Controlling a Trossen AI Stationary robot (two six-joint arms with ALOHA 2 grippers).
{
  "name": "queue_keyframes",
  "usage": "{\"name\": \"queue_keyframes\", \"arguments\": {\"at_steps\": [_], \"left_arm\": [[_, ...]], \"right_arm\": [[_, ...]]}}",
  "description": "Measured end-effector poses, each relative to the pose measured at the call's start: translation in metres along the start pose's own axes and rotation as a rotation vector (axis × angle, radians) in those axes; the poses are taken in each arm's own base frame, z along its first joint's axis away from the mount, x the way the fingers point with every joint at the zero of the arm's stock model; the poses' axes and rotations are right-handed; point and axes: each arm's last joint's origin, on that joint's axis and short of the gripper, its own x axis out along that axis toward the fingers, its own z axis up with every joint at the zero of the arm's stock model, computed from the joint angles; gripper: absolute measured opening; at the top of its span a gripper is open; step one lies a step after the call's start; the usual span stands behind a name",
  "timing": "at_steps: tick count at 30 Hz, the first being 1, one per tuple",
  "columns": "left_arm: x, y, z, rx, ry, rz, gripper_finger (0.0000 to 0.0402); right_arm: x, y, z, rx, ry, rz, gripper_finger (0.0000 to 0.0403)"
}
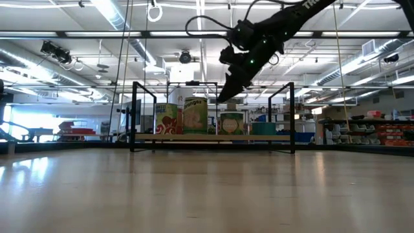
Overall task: Pick and place cans onto a shelf
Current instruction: Put the canned sliced peaches on the shelf
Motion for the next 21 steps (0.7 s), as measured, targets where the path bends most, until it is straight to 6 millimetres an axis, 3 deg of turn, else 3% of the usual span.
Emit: {"name": "queue_keyframes", "arguments": {"at_steps": [5, 14, 21], "left_arm": [[0.0, 0.0, 0.0, 0.0, 0.0, 0.0, 0.0275], [0.0, 0.0, 0.0, 0.0, 0.0, 0.0, 0.0275], [0.0, 0.0, 0.001, 0.001, -0.007, -0.003, 0.0275]], "right_arm": [[-0.006, -0.002, -0.007, -0.016, 0.119, -0.011, 0.0316], [-0.003, 0.007, -0.008, -0.034, 0.157, 0.006, 0.0149], [0.009, 0.01, -0.014, -0.025, 0.188, 0.023, 0.0075]]}}
